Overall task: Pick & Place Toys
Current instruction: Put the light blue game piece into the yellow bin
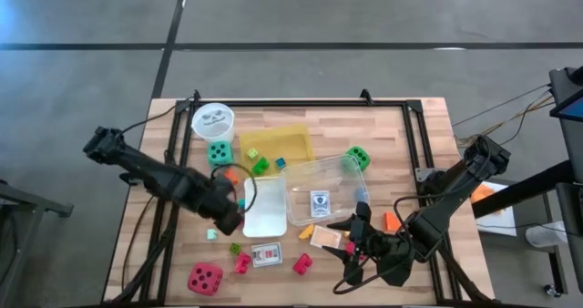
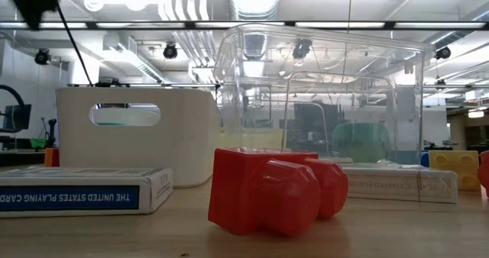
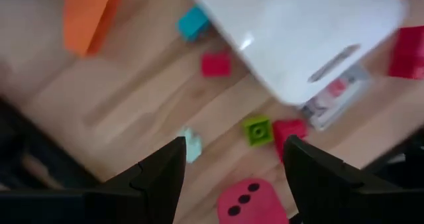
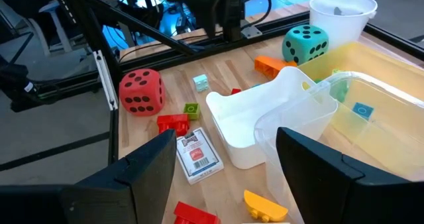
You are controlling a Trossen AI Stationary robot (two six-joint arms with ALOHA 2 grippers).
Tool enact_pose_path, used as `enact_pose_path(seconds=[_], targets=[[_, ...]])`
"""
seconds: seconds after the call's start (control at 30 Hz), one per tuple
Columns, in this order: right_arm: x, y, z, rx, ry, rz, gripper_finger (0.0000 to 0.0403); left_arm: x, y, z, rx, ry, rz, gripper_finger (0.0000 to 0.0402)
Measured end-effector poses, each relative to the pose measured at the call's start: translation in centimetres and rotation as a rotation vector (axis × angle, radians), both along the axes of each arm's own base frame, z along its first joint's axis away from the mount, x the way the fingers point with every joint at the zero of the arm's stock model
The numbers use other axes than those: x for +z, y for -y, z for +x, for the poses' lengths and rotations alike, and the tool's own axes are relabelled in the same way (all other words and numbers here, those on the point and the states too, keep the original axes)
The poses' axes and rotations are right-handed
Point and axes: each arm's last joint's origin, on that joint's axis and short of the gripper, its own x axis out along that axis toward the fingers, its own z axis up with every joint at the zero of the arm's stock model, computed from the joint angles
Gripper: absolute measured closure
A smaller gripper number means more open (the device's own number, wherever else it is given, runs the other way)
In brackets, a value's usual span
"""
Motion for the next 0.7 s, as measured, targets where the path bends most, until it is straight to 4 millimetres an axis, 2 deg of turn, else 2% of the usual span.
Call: enact_pose_path(seconds=[0.3,0.7], targets=[[0.0,0.0,0.0,0.000,0.000,0.000,0.0147,-4.8,1.9,-2.7,0.186,-0.183,0.003,0.0159],[0.0,0.0,0.0,0.000,0.000,0.000,0.0147,-9.1,2.5,-3.0,0.317,-0.144,-0.069,0.0159]])
